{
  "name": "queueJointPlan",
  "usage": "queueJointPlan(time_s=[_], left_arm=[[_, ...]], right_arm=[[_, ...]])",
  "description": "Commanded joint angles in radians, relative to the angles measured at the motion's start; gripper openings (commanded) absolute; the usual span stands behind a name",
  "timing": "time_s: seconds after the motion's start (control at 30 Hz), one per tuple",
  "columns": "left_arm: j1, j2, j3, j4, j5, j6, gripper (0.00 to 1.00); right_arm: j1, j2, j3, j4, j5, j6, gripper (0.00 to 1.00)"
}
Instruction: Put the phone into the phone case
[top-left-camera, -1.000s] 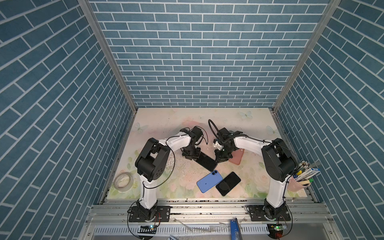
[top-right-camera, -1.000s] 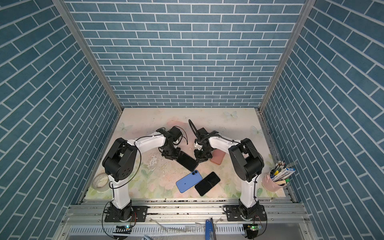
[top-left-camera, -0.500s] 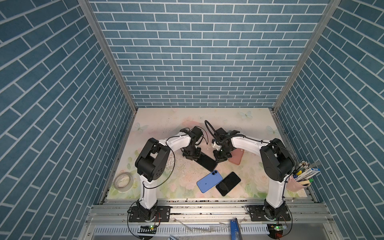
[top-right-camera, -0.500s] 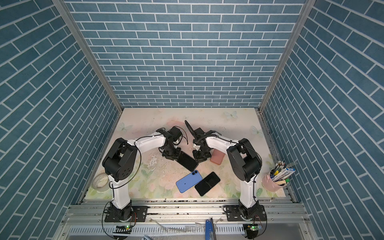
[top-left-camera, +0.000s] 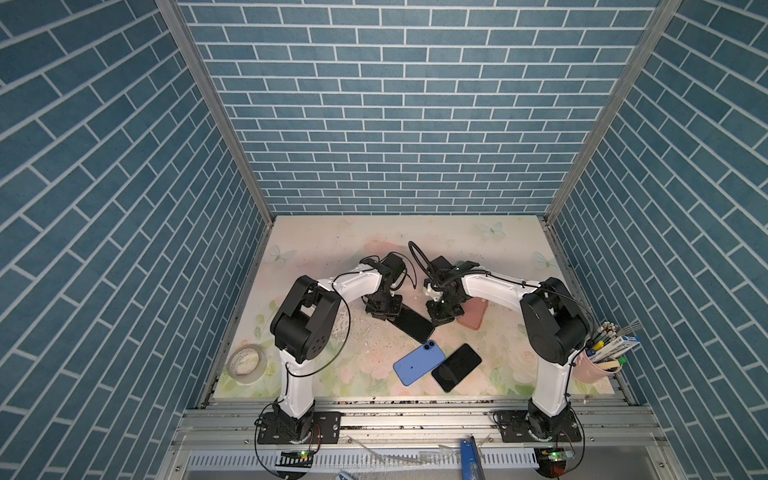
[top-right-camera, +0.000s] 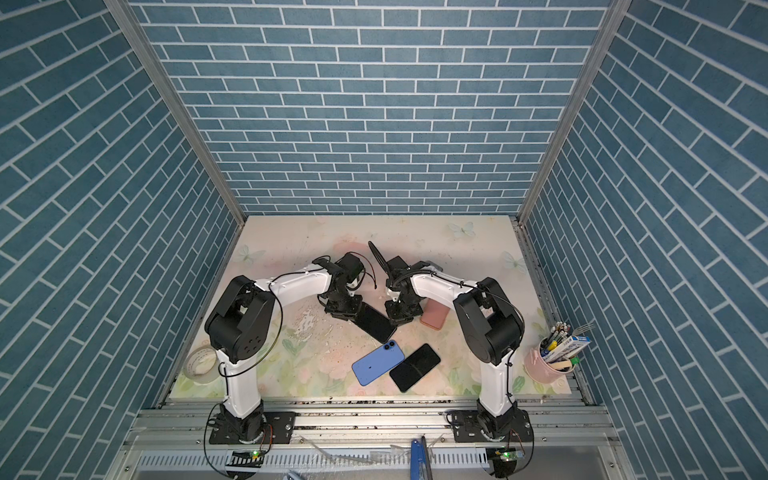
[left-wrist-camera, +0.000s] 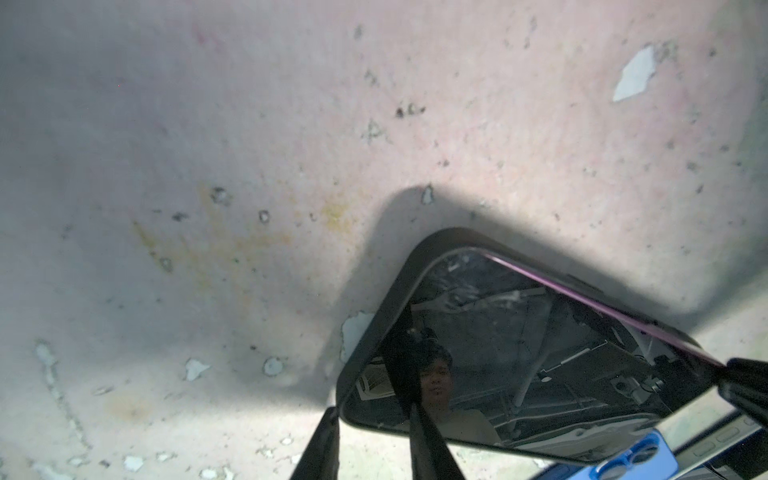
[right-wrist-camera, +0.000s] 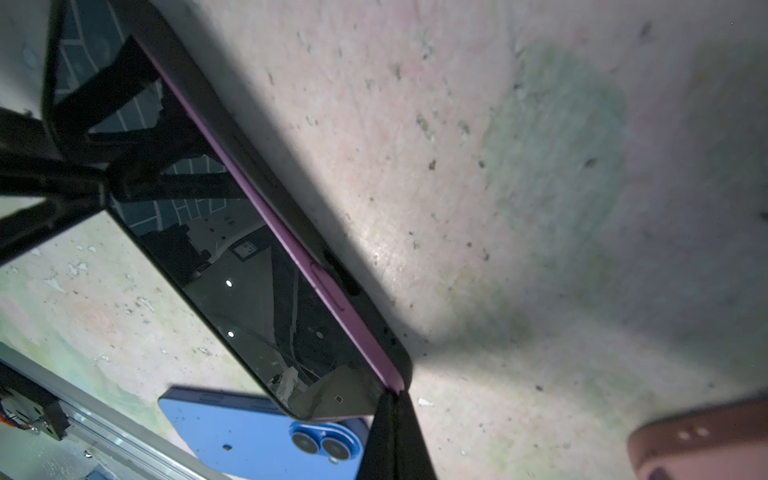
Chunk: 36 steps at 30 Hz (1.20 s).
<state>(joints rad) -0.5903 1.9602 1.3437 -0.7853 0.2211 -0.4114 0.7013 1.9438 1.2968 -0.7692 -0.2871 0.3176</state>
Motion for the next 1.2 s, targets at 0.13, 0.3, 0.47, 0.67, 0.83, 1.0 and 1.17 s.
queueJointPlan(time_s=[0.13, 0.3, 0.47, 0.67, 0.83, 1.0, 1.17], left_arm=[[-0.009, 0.055, -0.037, 0.023, -0.002, -0.003, 0.3], [-0.01, 0.055, -0.049, 0.033, 0.008, -0.008, 0.3], [-0.009, 0.058, -0.054, 0.042, 0.018, -0.013, 0.3], [-0.009, 0.06, -0.052, 0.046, 0.024, -0.016, 0.3], [-0.009, 0.06, -0.053, 0.047, 0.026, -0.018, 0.3], [-0.009, 0.062, -0.053, 0.045, 0.027, -0.021, 0.3], [-0.009, 0.062, -0.05, 0.044, 0.029, -0.021, 0.3]], right_arm=[[0.109, 0.206, -0.123, 0.165, -0.126, 0.055, 0.03], [0.126, 0.242, -0.16, 0.241, -0.136, 0.091, 0.01], [0.142, 0.284, -0.193, 0.29, -0.147, 0.116, 0.0], [0.165, 0.311, -0.215, 0.316, -0.147, 0.142, 0.0], [0.185, 0.346, -0.222, 0.339, -0.151, 0.162, 0.0], [0.189, 0.375, -0.218, 0.348, -0.158, 0.172, 0.0], [0.193, 0.401, -0.218, 0.364, -0.175, 0.181, 0.0]])
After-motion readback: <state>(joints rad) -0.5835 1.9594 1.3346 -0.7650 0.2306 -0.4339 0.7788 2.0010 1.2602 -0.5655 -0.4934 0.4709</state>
